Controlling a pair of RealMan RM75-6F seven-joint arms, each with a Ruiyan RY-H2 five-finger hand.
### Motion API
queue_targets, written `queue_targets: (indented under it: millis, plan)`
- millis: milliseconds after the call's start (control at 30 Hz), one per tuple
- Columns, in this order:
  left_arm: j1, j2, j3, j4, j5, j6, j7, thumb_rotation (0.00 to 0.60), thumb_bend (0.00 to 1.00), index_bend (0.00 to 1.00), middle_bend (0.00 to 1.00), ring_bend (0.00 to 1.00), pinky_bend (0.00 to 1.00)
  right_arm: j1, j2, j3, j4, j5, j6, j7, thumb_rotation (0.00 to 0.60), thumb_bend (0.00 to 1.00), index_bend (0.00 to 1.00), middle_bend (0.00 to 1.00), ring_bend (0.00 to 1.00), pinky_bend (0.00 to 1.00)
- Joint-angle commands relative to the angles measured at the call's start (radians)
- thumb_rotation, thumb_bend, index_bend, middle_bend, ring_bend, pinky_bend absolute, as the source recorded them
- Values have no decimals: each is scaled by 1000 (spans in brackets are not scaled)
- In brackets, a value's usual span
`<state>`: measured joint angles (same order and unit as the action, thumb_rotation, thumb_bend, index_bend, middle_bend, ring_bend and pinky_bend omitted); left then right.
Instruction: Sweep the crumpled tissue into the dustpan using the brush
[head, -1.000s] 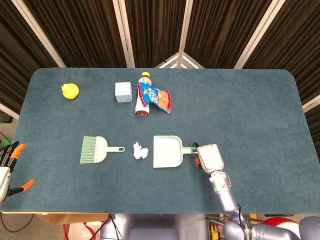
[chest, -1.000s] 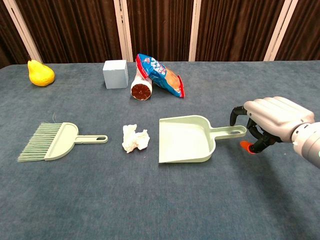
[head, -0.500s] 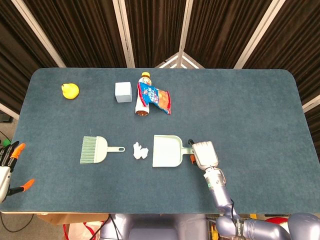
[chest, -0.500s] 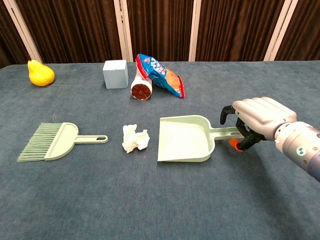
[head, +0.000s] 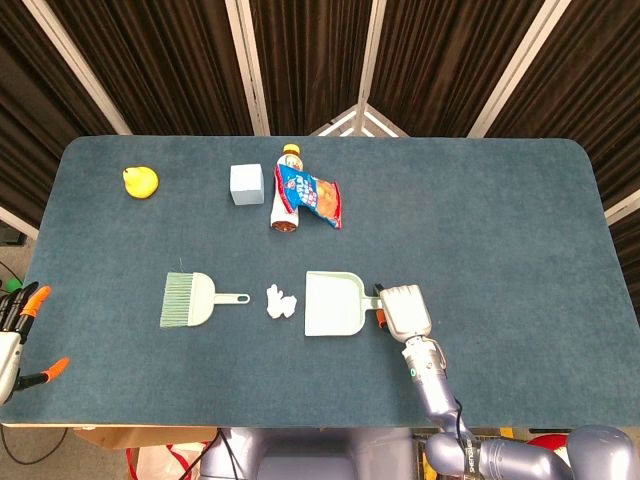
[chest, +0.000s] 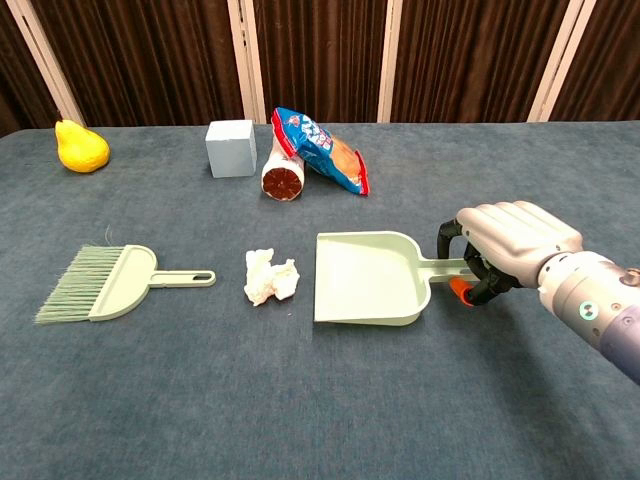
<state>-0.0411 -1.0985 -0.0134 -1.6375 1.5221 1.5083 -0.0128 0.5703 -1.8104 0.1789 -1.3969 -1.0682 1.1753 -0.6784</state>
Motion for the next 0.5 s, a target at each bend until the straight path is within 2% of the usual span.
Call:
queue_targets:
  millis: [33, 233, 333, 433, 500]
  plan:
    - [0, 0, 1, 0, 0, 0, 0, 600, 0, 0, 0, 0, 31, -1, 1, 0, -3, -6, 6, 0, 600, 535, 663, 834, 845, 850]
    - [0, 0, 3, -7, -2, -4, 7, 600, 0, 0, 0, 0, 35, 14, 33, 24, -24, -8, 9, -13, 600, 535, 667, 834, 845, 850]
    - [-4, 0, -1, -15, -8, -10, 27, 600, 9, 0, 3, 18, 131, 16, 51, 22, -28, -14, 8, -18, 600, 536, 667, 834, 845, 850]
    - [-14, -5, -19, -40, -25, -12, 61, 600, 40, 15, 97, 162, 282, 11, 65, 12, -36, -22, 15, -20, 600, 535, 666, 834, 845, 850]
    - [-33, -10, -42, -63, -45, -25, 92, 600, 66, 50, 209, 306, 407, 8, 69, 4, -36, -27, 19, -23, 600, 535, 667, 834, 845, 850]
